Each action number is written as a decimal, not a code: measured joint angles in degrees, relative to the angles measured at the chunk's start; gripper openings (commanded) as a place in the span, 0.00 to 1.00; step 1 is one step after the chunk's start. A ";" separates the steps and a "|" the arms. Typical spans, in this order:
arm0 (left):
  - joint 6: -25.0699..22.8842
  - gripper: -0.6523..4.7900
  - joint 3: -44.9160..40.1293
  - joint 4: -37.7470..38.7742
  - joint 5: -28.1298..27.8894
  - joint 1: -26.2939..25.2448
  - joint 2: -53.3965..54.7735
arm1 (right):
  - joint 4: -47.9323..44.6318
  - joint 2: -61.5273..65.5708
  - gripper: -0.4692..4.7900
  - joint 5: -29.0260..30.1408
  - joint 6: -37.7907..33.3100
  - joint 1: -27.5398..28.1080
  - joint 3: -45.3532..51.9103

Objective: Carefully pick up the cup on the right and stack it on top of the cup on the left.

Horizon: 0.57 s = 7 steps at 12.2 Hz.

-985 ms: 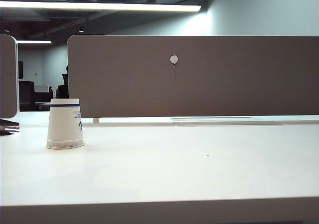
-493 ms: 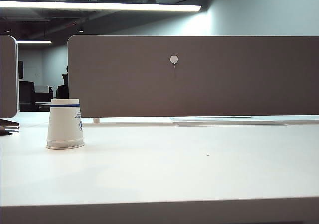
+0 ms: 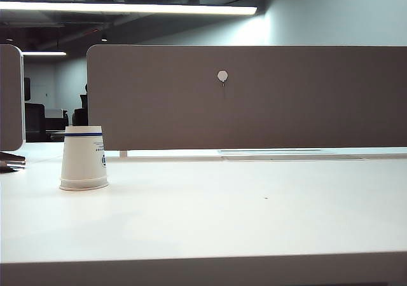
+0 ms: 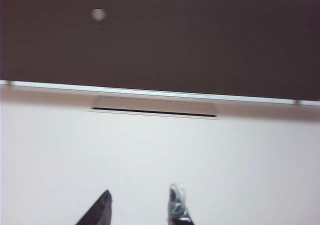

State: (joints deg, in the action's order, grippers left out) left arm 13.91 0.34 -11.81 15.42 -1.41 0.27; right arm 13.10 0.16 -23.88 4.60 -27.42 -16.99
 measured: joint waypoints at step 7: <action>-0.13 0.11 0.00 0.00 0.00 0.00 0.02 | -3.69 0.00 0.37 -6.82 1.03 0.04 5.92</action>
State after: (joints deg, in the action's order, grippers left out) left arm 13.78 0.34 -11.81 15.42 -1.41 0.30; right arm 9.41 0.16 -30.70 5.63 -27.38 -11.07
